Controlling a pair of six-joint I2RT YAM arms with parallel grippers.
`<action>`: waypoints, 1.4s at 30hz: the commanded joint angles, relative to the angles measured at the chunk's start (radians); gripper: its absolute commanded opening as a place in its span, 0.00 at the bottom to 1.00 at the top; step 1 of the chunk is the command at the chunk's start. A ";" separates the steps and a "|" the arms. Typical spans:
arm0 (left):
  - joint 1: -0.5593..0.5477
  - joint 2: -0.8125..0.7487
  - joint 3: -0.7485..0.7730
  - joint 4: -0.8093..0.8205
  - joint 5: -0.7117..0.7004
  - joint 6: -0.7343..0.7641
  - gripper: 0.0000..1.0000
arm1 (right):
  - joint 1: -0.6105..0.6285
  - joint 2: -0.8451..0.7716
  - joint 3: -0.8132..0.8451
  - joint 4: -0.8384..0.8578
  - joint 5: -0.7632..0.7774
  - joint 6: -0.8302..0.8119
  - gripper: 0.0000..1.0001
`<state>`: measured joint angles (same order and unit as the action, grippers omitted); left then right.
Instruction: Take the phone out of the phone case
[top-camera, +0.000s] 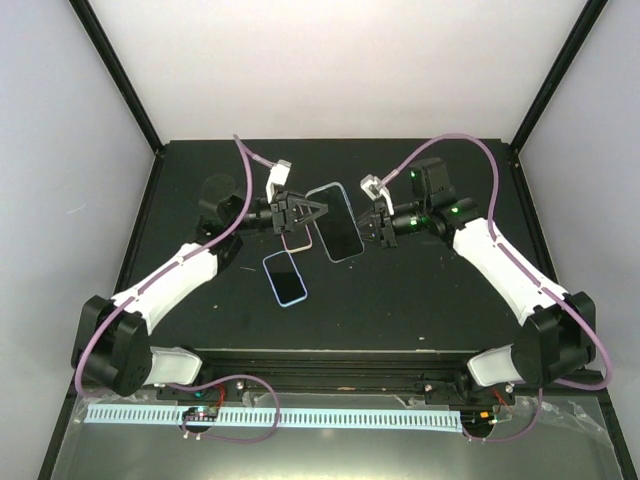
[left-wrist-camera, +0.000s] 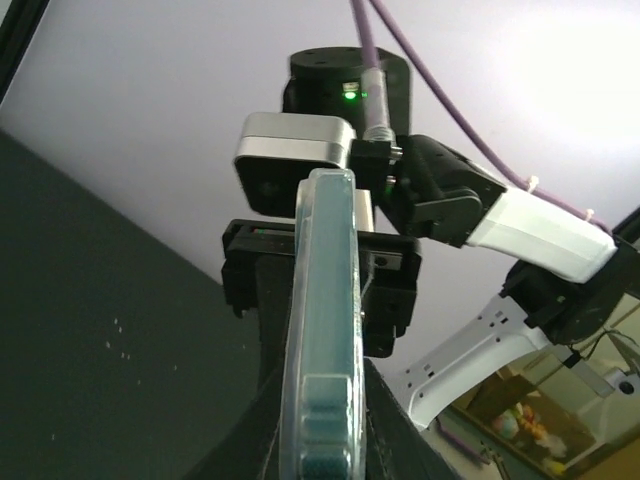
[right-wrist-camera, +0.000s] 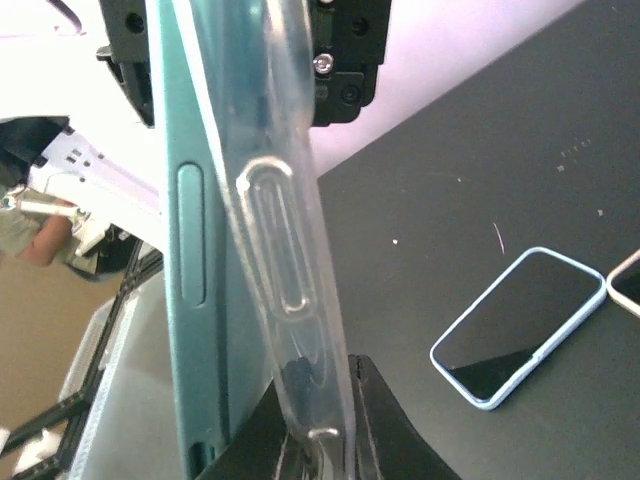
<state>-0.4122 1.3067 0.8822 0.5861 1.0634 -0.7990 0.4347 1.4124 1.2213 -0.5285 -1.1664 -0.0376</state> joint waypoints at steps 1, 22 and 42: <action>-0.027 0.081 0.045 -0.153 -0.299 0.073 0.11 | 0.056 -0.061 -0.066 0.114 0.012 0.069 0.01; -0.237 -0.152 -0.077 -0.487 -1.097 0.448 0.69 | 0.000 -0.061 -0.279 0.068 0.610 0.459 0.01; -0.590 0.202 -0.002 -0.349 -1.198 0.715 0.71 | -0.030 0.082 -0.173 -0.140 0.760 0.694 0.01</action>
<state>-0.9958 1.4712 0.8242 0.1535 -0.1452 -0.1387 0.4141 1.4986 1.0161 -0.6727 -0.3508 0.6220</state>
